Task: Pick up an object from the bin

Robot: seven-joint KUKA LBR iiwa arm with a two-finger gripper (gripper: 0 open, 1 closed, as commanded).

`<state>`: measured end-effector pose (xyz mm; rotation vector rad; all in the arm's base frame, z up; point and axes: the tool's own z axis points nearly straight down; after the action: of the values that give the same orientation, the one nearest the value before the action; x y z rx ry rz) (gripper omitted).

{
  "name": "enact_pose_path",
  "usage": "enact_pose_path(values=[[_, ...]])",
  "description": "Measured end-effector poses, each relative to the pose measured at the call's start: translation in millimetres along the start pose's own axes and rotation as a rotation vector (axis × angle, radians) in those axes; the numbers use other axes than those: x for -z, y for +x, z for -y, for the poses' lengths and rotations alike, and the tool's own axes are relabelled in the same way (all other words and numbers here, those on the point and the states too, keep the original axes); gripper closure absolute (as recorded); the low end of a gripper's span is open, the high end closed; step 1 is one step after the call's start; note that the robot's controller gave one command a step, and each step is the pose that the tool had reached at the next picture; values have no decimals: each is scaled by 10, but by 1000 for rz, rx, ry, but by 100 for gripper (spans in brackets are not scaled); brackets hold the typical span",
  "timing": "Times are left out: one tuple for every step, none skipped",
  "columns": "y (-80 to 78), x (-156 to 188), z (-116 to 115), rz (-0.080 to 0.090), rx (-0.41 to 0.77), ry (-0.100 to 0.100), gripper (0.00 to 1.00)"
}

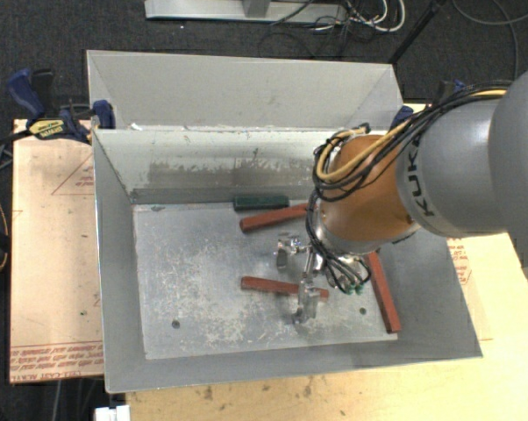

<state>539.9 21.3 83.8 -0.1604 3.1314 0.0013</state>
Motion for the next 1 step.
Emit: enact_pose_path(values=[[-34,-132,-46,-4,12,-1,100]])
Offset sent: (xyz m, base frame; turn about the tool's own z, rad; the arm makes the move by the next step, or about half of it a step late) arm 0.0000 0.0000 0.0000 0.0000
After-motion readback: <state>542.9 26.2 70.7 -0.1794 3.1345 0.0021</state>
